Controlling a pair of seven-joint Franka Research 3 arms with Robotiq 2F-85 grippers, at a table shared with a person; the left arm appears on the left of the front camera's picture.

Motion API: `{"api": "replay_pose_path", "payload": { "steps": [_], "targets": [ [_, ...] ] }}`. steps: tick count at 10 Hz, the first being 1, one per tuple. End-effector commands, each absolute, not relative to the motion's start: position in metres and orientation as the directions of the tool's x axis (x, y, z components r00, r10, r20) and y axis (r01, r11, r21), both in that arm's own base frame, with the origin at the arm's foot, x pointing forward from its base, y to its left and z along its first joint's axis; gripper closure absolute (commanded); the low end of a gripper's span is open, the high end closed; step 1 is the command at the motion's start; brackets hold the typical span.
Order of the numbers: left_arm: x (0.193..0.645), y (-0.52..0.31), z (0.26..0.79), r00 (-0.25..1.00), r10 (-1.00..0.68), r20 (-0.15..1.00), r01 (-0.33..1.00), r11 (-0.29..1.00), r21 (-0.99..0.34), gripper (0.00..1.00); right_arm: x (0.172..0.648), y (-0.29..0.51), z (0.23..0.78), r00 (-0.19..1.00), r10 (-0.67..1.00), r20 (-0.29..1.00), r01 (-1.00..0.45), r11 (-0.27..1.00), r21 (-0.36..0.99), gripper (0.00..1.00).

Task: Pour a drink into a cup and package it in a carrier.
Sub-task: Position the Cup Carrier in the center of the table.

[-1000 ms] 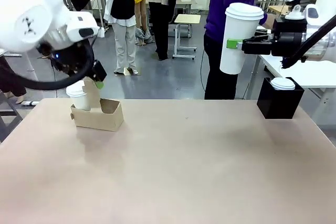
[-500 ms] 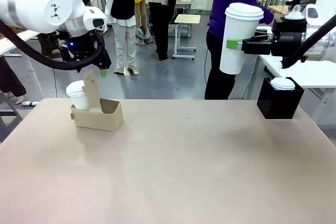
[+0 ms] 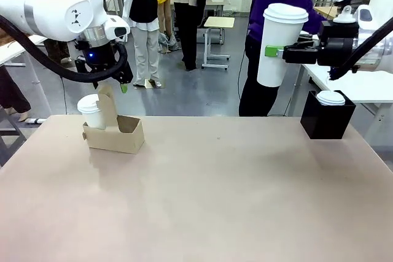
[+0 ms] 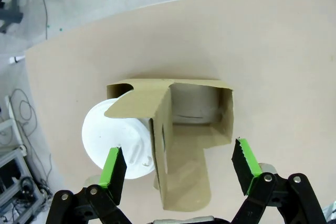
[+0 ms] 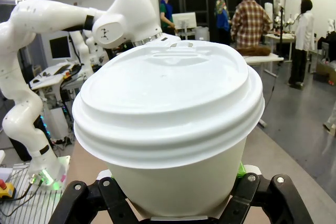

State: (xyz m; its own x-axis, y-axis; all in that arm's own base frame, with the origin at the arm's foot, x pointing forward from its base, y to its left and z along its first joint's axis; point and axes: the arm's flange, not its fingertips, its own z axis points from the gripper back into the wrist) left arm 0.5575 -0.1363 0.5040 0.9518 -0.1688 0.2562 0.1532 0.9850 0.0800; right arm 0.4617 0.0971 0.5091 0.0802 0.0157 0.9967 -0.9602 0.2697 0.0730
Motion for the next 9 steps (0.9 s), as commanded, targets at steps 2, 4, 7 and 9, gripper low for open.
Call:
{"api": "replay_pose_path", "payload": {
  "steps": [2, 4, 7, 9],
  "targets": [
    [0.564, -0.128, 0.502, 0.965, -0.123, 0.233, 0.103, 0.990, 0.098, 0.59, 0.460, 0.099, 0.513, 0.061, 0.022, 0.998, -0.960, 0.277, 0.053, 0.20],
    [0.564, -0.123, 0.501, 0.967, -0.109, 0.230, 0.089, 0.992, 0.095, 1.00, 0.460, 0.099, 0.513, 0.061, 0.022, 0.998, -0.960, 0.277, 0.053, 0.20],
    [0.564, -0.116, 0.499, 0.968, -0.083, 0.238, 0.061, 0.994, 0.096, 1.00, 0.460, 0.099, 0.513, 0.061, 0.022, 0.998, -0.960, 0.277, 0.053, 0.20],
    [0.562, -0.120, 0.499, 0.967, -0.071, 0.245, 0.050, 0.995, 0.092, 1.00, 0.460, 0.099, 0.513, 0.061, 0.022, 0.998, -0.960, 0.277, 0.053, 0.20]
  ]
}}
